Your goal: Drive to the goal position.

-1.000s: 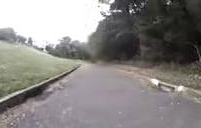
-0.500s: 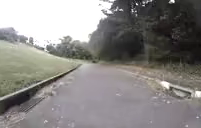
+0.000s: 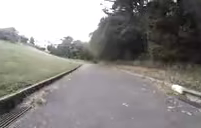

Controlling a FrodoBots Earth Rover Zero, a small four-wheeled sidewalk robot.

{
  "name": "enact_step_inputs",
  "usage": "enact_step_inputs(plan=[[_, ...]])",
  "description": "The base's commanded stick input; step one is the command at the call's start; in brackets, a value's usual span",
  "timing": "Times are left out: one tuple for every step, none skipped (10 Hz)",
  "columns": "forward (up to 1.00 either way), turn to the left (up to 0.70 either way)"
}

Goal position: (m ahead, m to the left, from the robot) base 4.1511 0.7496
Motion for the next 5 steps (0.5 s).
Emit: enact_step_inputs(plan=[[1.0,0.0],[1.0,0.0],[1.0,0.0],[1.0,-0.01],[1.0,-0.04]])
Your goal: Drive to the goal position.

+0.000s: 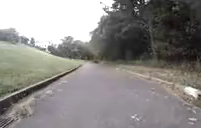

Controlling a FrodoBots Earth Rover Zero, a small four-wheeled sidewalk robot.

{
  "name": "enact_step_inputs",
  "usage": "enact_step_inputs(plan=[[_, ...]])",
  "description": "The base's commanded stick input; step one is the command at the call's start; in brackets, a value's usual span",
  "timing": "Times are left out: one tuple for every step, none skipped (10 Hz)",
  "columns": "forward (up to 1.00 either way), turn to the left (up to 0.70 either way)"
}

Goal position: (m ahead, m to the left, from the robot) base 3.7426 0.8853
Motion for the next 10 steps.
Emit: enact_step_inputs(plan=[[1.0,-0.02],[1.0,0.0],[1.0,0.0],[1.0,0.0],[1.0,0.0],[1.0,0.0],[1.0,0.0],[1.0,0.0],[1.0,0.0],[1.0,0.0]])
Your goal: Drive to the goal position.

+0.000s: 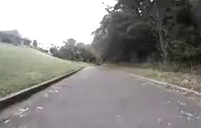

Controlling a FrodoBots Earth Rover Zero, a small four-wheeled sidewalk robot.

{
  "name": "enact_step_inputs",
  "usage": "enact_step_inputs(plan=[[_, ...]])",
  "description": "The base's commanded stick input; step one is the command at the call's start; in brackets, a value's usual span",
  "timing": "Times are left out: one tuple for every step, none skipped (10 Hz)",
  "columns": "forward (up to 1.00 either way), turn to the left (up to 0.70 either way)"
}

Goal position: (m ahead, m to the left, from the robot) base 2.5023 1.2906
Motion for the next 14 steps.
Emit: enact_step_inputs(plan=[[1.0,0.0],[1.0,0.0],[1.0,0.0],[1.0,0.0],[1.0,0.0],[1.0,0.0],[1.0,0.0],[1.0,0.0],[1.0,0.0],[1.0,0.0],[1.0,0.0],[1.0,0.0],[1.0,0.0],[1.0,0.0]])
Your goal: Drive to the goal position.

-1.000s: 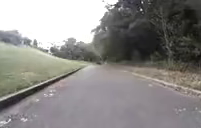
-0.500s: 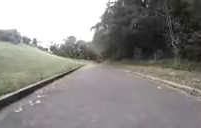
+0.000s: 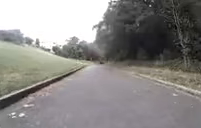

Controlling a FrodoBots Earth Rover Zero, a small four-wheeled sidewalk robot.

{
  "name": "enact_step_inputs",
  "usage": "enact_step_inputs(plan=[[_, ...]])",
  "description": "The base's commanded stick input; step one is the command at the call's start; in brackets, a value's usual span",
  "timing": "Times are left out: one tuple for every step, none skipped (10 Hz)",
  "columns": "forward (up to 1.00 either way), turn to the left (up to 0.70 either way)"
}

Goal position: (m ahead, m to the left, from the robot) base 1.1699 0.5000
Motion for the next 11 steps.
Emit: enact_step_inputs(plan=[[1.0,0.0],[1.0,0.0],[1.0,0.0],[1.0,0.0],[1.0,0.0],[0.74,0.0],[0.07,0.0],[0.0,0.0],[0.0,0.0],[0.0,0.0],[0.0,0.0]])
